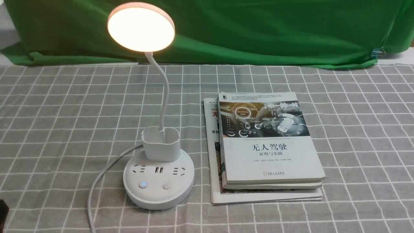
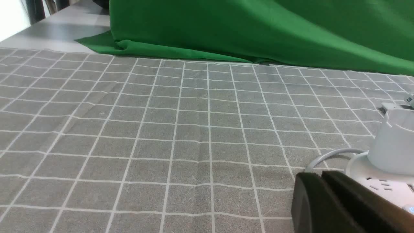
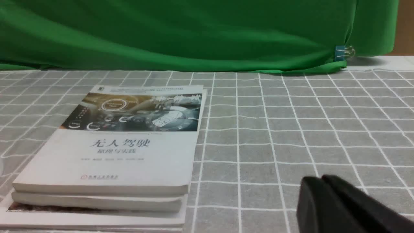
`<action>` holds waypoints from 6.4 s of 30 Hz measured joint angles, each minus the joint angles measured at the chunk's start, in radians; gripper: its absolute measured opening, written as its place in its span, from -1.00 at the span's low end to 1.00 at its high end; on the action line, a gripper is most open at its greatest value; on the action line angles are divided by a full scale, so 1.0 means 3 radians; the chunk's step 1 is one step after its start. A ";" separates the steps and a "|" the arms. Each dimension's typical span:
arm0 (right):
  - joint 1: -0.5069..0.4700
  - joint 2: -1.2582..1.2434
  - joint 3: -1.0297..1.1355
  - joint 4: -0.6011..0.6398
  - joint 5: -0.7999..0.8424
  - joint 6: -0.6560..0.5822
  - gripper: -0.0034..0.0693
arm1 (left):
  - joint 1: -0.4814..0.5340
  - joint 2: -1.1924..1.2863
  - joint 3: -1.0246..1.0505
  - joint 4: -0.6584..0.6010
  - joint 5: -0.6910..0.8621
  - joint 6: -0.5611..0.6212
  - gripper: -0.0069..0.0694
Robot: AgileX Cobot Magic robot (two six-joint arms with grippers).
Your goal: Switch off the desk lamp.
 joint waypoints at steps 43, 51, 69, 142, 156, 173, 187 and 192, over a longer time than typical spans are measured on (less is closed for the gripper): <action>0.0000 0.0000 0.0000 0.0000 0.0000 0.0000 -0.81 | -0.0011 0.1158 -0.1521 -0.0526 0.1041 -0.0534 -0.77; 0.0000 0.0000 0.0000 0.0000 0.0000 0.0000 -0.81 | -0.0531 0.2881 -0.2415 -0.0281 0.2097 -0.0094 -0.77; 0.0000 0.0000 0.0000 0.0000 0.0000 0.0000 -0.81 | -0.2101 0.5122 -0.3372 0.0251 0.2243 -0.0468 -0.77; 0.0000 0.0000 0.0000 0.0000 0.0000 0.0000 -0.81 | -0.2025 0.6092 -0.3977 0.0362 0.2167 -0.0469 -0.77; 0.0000 0.0000 0.0000 0.0000 0.0000 0.0000 -0.81 | -0.2067 0.5755 -0.3954 0.0369 0.2145 -0.0494 -0.77; 0.0000 0.0000 0.0000 0.0000 0.0000 0.0000 -0.81 | -0.2067 0.5990 -0.3952 0.0362 0.2172 -0.0518 -0.77; 0.0000 0.0000 0.0000 0.0000 0.0000 0.0000 -0.81 | -0.2067 0.3902 -0.2664 0.0248 0.1454 -0.0518 -0.77; 0.0000 0.0000 0.0000 0.0000 0.0000 0.0000 -0.81 | -0.2067 0.3056 -0.1984 0.0248 0.0657 -0.0515 -0.77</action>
